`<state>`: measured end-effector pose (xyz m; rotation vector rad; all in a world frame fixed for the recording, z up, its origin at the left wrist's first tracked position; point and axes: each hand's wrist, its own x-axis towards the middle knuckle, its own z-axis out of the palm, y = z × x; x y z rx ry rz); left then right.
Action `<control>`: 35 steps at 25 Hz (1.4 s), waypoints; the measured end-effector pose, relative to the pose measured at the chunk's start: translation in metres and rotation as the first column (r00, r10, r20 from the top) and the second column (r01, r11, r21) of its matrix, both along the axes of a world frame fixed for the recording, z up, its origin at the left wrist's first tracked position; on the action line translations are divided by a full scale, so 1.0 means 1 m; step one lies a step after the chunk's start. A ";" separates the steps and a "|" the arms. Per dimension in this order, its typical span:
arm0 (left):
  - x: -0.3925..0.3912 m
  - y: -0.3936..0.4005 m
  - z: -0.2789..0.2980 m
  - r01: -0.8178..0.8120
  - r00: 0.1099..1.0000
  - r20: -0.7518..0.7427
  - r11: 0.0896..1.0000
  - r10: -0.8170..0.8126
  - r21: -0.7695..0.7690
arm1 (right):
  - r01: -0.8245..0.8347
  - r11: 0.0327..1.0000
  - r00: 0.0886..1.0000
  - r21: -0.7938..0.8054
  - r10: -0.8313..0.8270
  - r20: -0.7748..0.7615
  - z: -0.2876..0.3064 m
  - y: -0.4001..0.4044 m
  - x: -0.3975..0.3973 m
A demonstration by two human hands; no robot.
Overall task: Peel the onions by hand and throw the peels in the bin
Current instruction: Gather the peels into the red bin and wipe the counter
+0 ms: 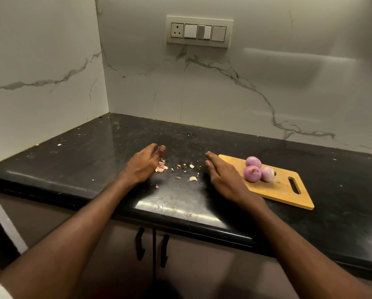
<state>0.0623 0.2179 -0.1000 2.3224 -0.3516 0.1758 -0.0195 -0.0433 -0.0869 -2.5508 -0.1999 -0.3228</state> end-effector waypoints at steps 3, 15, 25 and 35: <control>-0.005 -0.001 0.004 -0.008 0.999 -0.038 0.996 0.004 -0.087 | 0.007 1.000 0.993 0.015 -0.005 -0.118 0.000 0.030 0.015; 0.005 0.007 -0.003 -0.022 0.999 -0.047 0.966 0.011 -0.259 | 0.216 0.972 0.958 -0.091 -0.229 -0.171 -0.001 0.062 0.063; -0.007 0.000 0.010 -0.074 0.992 -0.112 0.986 0.057 -0.151 | 0.044 0.983 0.974 0.180 -0.002 -0.226 0.001 0.101 0.058; -0.010 0.031 0.009 -0.059 0.967 -0.251 0.937 -0.032 -0.345 | -0.150 0.965 0.934 0.216 0.210 -0.288 0.008 0.115 0.084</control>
